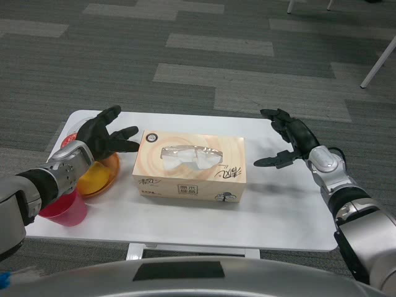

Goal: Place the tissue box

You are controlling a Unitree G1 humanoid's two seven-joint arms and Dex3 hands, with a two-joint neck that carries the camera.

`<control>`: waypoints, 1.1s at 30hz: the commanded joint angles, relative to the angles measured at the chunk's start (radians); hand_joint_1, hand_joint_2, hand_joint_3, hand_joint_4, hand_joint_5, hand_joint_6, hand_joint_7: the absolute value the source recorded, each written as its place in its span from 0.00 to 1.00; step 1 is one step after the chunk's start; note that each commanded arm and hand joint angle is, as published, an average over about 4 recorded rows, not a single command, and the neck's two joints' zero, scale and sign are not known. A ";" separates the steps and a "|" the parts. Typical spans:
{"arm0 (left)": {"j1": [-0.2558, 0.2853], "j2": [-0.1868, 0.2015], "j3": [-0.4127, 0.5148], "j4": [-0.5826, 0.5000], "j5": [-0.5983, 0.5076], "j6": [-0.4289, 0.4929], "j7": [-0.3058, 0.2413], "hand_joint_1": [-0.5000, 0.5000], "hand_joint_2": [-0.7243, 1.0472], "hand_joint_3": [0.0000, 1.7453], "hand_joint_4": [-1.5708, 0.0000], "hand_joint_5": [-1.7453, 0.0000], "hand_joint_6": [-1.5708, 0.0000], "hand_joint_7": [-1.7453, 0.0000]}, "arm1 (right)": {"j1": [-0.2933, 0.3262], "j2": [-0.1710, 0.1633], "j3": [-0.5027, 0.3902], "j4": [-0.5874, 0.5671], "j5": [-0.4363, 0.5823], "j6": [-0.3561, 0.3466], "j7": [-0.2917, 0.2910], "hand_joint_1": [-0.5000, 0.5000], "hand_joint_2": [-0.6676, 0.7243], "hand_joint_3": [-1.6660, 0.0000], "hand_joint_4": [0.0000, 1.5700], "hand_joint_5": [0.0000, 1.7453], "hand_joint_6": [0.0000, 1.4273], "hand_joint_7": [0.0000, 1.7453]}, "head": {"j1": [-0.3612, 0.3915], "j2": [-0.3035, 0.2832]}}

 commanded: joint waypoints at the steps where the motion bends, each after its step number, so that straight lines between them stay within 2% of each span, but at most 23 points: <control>1: 0.028 0.017 0.060 0.007 0.037 -0.018 -0.001 1.00 1.00 0.15 1.00 0.47 1.00 1.00 | 0.020 -0.018 -0.041 -0.014 0.003 -0.010 0.016 0.04 0.27 0.77 0.00 0.00 0.05 0.12 | 0.001 -0.002; 9: 0.053 0.018 0.202 -0.047 0.118 -0.045 -0.002 1.00 1.00 0.15 1.00 0.47 1.00 1.00 | 0.058 -0.024 -0.164 -0.068 -0.002 -0.015 0.033 0.04 0.27 0.76 0.00 0.00 0.02 0.12 | -0.002 -0.002; 16: 0.074 0.018 0.283 -0.135 0.177 -0.073 -0.002 1.00 1.00 0.15 1.00 0.59 1.00 1.00 | 0.073 -0.024 -0.222 -0.112 -0.002 -0.015 0.034 0.04 0.27 0.76 0.00 0.00 0.01 0.12 | -0.006 -0.004; 19: 0.084 0.018 0.325 -0.182 0.215 -0.089 -0.002 1.00 1.00 0.19 1.00 0.60 1.00 1.00 | 0.075 -0.022 -0.227 -0.148 -0.002 -0.015 0.040 0.04 0.30 0.79 0.00 0.00 0.00 0.12 | -0.009 -0.002; 25: 0.110 0.000 0.452 -0.232 0.376 -0.107 -0.015 1.00 0.95 0.26 1.00 0.71 1.00 1.00 | 0.081 -0.015 -0.222 -0.236 0.000 -0.015 0.046 0.07 0.41 0.82 0.00 0.00 0.00 0.11 | -0.017 0.007; 29: 0.149 -0.068 0.607 -0.234 0.549 -0.141 -0.021 1.00 0.95 0.30 1.00 0.71 1.00 1.00 | 0.086 0.010 -0.214 -0.313 0.000 -0.015 0.044 0.08 0.52 0.87 0.00 0.00 0.00 0.05 | -0.026 0.012; 32: 0.160 -0.098 0.646 -0.237 0.618 -0.191 -0.022 1.00 0.91 0.34 1.00 0.71 1.00 1.00 | 0.086 0.029 -0.199 -0.351 0.000 -0.015 0.041 0.08 0.64 0.92 0.00 0.00 0.00 0.01 | -0.026 0.016; 33: 0.161 -0.104 0.651 -0.238 0.633 -0.207 -0.022 1.00 0.90 0.36 1.00 0.72 1.00 1.00 | 0.086 0.034 -0.194 -0.362 0.000 -0.016 0.040 0.08 0.70 0.93 0.00 0.00 0.00 0.00 | -0.025 0.020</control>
